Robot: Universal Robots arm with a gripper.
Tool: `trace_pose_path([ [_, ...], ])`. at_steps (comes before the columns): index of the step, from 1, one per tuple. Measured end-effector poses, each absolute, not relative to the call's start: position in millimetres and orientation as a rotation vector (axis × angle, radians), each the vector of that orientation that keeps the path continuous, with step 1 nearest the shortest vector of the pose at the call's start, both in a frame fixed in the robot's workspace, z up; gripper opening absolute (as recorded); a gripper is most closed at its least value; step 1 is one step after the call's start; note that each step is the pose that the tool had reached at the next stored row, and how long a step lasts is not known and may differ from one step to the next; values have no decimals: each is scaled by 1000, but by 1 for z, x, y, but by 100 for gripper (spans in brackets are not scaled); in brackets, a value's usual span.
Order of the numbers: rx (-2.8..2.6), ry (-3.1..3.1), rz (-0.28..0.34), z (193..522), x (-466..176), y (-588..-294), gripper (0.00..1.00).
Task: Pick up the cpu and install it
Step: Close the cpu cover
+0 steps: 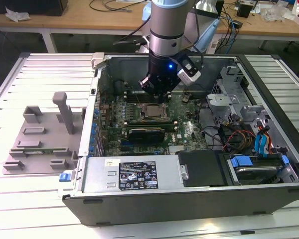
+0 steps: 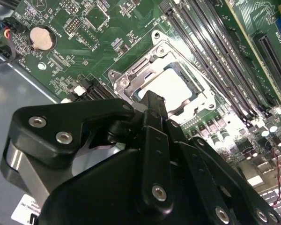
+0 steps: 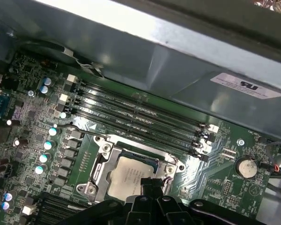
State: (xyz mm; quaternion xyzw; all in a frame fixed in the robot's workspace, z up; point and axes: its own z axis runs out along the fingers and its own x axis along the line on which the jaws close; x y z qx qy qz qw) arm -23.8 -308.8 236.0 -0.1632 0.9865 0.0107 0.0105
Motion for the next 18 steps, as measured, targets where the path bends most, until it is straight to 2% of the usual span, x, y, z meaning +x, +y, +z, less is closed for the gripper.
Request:
trace_pose_path([
  [18, -241, 3109, 31, 233, -33, -323, 11],
])
